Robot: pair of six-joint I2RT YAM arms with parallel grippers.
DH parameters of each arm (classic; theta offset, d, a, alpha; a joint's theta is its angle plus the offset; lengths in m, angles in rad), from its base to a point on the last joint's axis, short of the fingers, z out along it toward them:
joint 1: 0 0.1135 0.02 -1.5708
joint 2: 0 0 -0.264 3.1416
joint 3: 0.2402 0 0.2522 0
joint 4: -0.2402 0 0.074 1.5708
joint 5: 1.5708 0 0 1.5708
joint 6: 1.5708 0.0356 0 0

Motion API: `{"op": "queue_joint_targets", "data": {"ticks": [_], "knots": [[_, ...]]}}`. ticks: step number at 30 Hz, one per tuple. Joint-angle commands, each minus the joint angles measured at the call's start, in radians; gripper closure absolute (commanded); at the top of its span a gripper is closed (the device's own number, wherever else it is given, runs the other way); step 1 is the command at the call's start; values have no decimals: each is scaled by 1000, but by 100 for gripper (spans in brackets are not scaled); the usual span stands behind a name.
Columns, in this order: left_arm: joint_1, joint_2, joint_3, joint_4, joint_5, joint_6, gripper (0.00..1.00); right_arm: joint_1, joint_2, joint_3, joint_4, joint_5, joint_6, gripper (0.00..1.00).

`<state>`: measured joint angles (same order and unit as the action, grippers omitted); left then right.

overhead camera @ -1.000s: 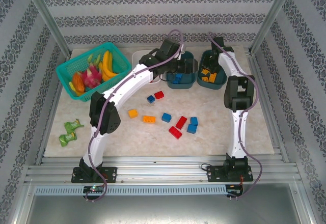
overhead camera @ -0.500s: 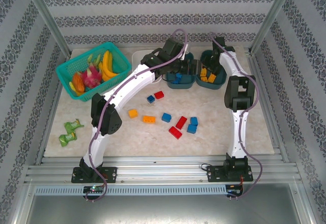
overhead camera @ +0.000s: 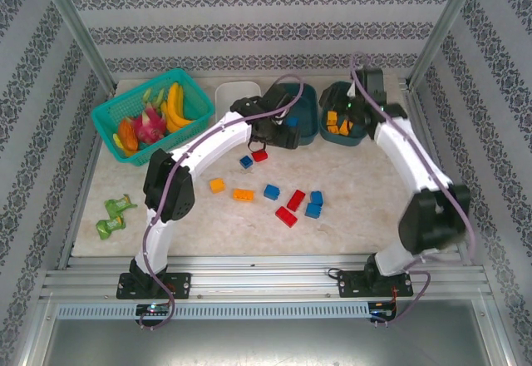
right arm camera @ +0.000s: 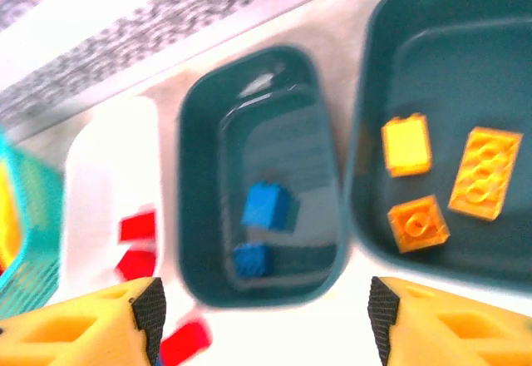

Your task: Sort the legos into containers by color

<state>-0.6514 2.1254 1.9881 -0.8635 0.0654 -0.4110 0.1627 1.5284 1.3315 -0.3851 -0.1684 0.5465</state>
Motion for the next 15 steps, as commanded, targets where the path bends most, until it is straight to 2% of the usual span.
{"op": "queue_joint_targets", "data": {"ticks": [1,5,9,15], "knots": [[31,-9,-45,-40,-62,44,11,46,-97,-232,162,-68,30,30],[35,33,-47,-36,-108,201,12,83,-263,-428,166,-109,55,30],[41,74,-47,-21,-95,365,13,95,-415,-545,129,-109,85,29],[49,121,-43,6,-101,430,13,106,-560,-597,41,-108,111,28]]}}
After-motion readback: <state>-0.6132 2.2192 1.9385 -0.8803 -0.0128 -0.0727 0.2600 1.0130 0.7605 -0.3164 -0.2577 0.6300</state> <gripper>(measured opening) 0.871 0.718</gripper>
